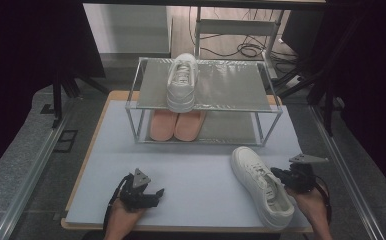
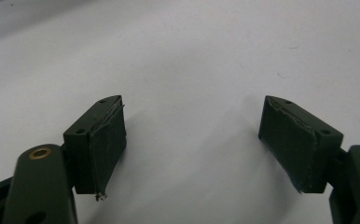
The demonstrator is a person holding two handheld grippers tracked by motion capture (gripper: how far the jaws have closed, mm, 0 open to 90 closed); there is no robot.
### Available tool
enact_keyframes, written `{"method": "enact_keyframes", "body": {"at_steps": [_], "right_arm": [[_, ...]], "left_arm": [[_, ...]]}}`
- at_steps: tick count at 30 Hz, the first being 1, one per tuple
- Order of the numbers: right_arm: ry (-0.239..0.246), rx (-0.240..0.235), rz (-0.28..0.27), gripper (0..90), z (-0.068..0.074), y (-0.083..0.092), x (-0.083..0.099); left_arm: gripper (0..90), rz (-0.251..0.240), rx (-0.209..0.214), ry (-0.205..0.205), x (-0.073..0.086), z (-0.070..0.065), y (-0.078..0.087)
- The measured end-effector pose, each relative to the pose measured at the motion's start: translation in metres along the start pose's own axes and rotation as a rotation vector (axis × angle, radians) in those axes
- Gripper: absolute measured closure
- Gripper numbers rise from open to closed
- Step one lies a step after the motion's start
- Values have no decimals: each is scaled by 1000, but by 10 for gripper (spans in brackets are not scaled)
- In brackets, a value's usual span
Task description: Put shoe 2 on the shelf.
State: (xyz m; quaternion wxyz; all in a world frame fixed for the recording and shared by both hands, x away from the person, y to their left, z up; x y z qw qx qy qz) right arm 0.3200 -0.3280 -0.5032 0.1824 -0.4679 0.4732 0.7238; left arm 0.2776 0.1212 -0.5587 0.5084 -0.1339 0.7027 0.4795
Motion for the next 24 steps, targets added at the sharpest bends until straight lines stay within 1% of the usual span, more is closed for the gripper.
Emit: {"method": "enact_keyframes", "body": {"at_steps": [3,6,7,9,12,13,16,20,24], "right_arm": [[-2,-10,18,900,-3,5,5],[-2,-7,38,900,-7,7,14],[-12,-9,41,900,-8,8,17],[-42,-35,41,900,-8,8,21],[-39,-28,37,900,-6,7,21],[-32,-23,41,900,-5,7,20],[-26,-30,42,900,-2,4,19],[-34,-60,38,900,7,-5,16],[-21,-91,44,900,19,-14,13]], "left_arm": [[227,0,0,0,0,0,0],[226,0,0,0,0,0,0],[226,0,0,0,0,0,0],[226,0,0,0,0,0,0],[226,0,0,0,0,0,0],[226,0,0,0,0,0,0],[226,0,0,1,0,0,0],[226,0,0,1,0,0,0],[226,0,0,0,0,0,0]]}}
Point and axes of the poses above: each handheld gripper's, and its own axes: y roughly backward along the jaws, x roughly out of its underside, z roughly to its left, the point moved 5 cm from there along -y, roughly forward along the jaws, and after that the axes turned 12 degrees about -z, right-handed, at the moved point
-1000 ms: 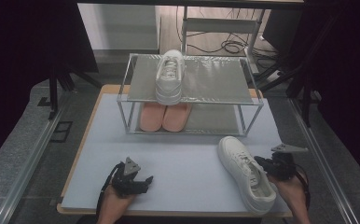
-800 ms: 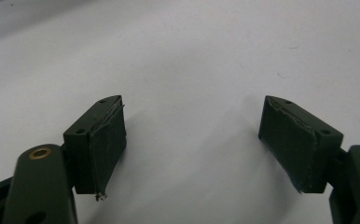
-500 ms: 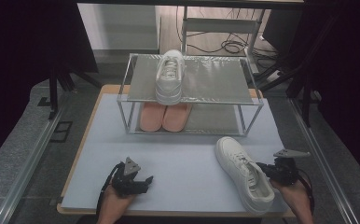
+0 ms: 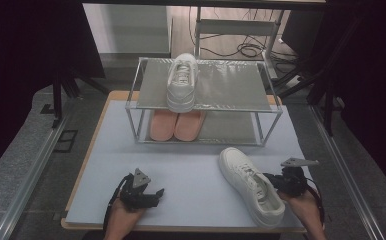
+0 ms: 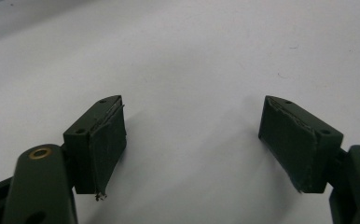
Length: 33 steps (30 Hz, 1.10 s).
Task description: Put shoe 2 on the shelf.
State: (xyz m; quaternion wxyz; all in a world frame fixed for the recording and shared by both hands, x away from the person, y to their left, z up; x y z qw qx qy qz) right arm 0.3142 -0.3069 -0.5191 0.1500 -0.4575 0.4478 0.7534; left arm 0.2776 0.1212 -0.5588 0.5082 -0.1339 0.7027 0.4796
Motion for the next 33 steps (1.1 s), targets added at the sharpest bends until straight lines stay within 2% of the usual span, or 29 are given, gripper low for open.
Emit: {"method": "enact_keyframes", "body": {"at_steps": [14,22,25,28,33], "right_arm": [[33,-71,14,900,36,-33,-12],[91,-122,42,900,62,-54,-20],[106,-118,53,888,61,-53,-22],[114,-94,54,841,57,-48,-22],[107,-63,44,770,48,-31,-25]], "left_arm": [[226,0,0,0,0,0,0],[227,-1,0,0,0,0,0],[227,-1,0,1,0,0,0],[227,-1,0,0,0,0,0],[227,-1,0,1,0,0,0]]}}
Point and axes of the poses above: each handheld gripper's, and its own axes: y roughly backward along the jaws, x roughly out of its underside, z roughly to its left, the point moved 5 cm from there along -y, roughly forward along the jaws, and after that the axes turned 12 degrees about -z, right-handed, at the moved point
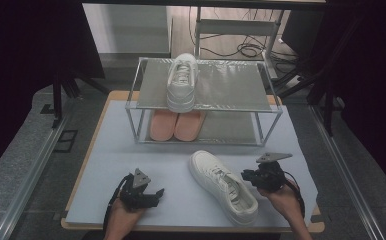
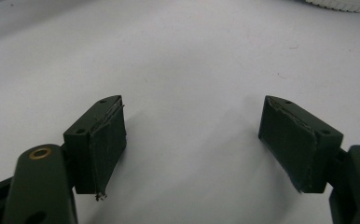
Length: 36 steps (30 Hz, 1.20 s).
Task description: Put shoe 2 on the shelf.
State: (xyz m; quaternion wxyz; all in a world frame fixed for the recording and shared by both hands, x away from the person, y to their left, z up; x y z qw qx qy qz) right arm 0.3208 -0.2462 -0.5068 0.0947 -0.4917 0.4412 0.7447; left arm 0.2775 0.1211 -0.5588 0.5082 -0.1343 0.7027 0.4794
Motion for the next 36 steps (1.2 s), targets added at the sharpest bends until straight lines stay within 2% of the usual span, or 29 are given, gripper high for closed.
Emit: {"method": "enact_keyframes", "body": {"at_steps": [7,15,19,24,30,36], "right_arm": [[0,6,9,643,1,23,-5],[10,-23,16,553,14,47,-18],[13,-42,36,515,22,54,-20],[4,-95,88,447,33,51,-17],[26,-104,152,448,38,39,-12],[41,-110,212,490,39,28,-10]], "left_arm": [[227,0,0,-1,0,0,0],[227,0,0,-1,0,0,0],[227,0,0,-1,0,0,0],[227,0,0,-1,0,0,0],[227,-3,-1,3,0,0,0],[227,-4,-1,3,0,0,0]]}}
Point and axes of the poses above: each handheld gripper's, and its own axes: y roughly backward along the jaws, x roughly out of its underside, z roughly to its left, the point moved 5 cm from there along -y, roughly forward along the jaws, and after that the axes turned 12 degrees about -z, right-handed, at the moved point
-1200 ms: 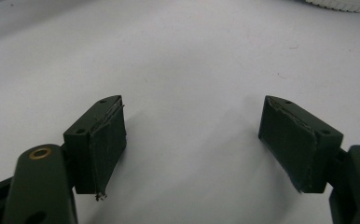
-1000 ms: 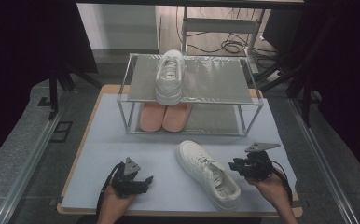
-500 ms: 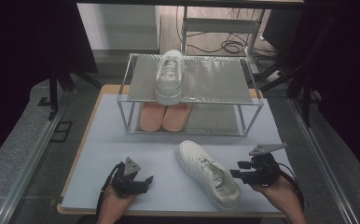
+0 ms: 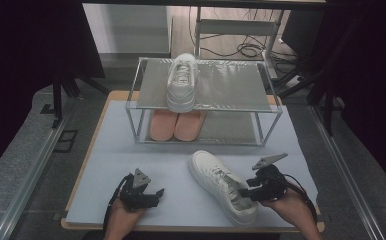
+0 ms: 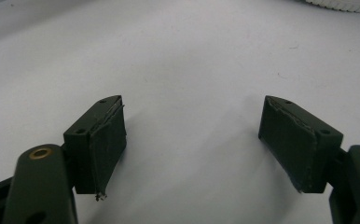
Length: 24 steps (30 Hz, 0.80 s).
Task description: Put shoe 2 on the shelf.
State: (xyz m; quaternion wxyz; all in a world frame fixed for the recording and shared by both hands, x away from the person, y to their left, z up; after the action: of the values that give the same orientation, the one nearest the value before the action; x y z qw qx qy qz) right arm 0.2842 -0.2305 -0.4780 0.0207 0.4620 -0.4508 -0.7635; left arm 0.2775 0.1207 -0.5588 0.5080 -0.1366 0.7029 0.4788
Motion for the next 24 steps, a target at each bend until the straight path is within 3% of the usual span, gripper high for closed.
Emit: {"method": "enact_keyframes", "body": {"at_steps": [4,8,16,23,24], "right_arm": [[-14,-8,43,538,-2,-8,2],[-29,-26,50,610,-2,-12,2],[-23,13,53,712,-1,-9,0],[-86,25,37,778,-5,-7,-2],[-116,20,30,784,-7,-6,-2]], "left_arm": [[227,4,1,-4,0,0,0],[227,4,1,-4,0,0,0],[227,4,1,-4,0,0,0],[227,4,2,-4,0,0,0],[227,4,1,-3,0,0,0]]}}
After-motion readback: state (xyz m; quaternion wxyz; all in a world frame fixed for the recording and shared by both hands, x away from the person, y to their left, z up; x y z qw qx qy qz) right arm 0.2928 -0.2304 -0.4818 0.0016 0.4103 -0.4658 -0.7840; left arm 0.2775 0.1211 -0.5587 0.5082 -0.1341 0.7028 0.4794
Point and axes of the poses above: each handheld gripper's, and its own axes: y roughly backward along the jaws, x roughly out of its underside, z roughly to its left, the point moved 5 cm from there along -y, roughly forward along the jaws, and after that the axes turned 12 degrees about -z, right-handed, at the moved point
